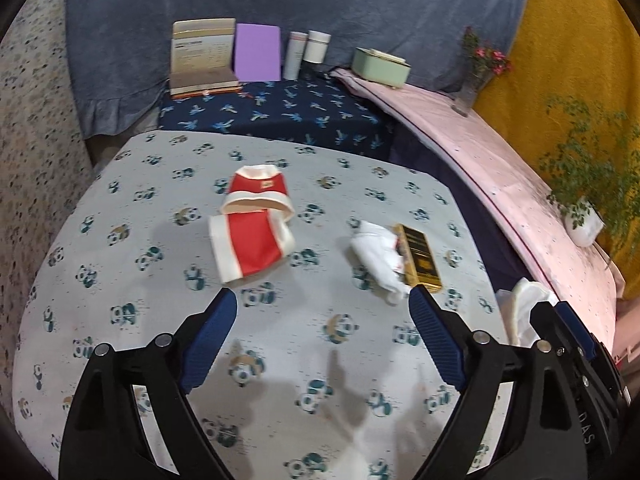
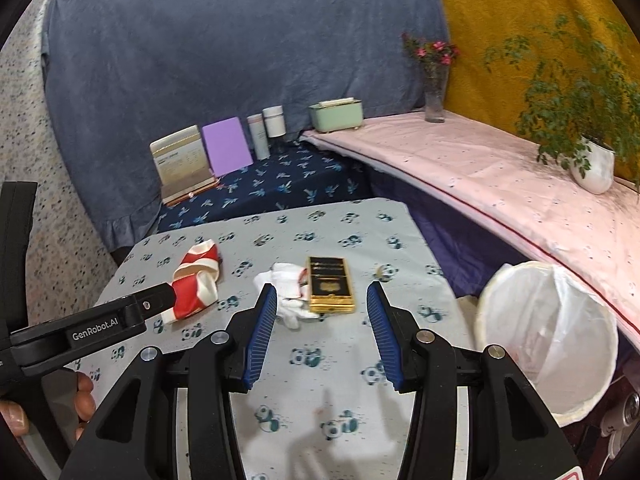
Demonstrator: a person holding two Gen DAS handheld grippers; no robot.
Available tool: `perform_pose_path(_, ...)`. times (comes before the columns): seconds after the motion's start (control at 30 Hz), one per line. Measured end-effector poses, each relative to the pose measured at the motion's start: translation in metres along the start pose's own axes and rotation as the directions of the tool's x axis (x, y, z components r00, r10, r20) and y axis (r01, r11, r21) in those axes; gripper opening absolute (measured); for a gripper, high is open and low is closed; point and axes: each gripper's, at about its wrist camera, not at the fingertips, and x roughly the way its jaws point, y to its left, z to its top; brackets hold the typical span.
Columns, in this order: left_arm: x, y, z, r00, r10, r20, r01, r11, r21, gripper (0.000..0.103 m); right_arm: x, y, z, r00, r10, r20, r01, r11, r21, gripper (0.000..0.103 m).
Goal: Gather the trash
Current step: 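Move both grippers back to the table toward the paper cup and tissue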
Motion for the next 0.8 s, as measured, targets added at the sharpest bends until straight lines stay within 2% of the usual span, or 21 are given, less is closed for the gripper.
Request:
perform_pose_path(0.17, 0.010, 0.024, 0.003, 0.999, 0.032, -0.008, -0.032, 0.999, -0.033, 0.086, 0.023, 0.020, -0.002, 0.999, 0.025, -0.038, -0.026, 1.000, -0.011, 0.046)
perform_pose_path(0.43, 0.042, 0.060, 0.006, 0.996, 0.061, -0.061, -0.066, 0.994, -0.086, 0.086, 0.073, 0.045, -0.006, 0.994, 0.042, -0.103, -0.046, 0.998, -0.039, 0.046)
perform_pose_path(0.8, 0.096, 0.076, 0.019, 0.990, 0.069, -0.122, -0.082, 0.992, -0.099, 0.085, 0.147, 0.060, -0.008, 0.982, 0.042, -0.185, -0.054, 0.997, -0.059, 0.046)
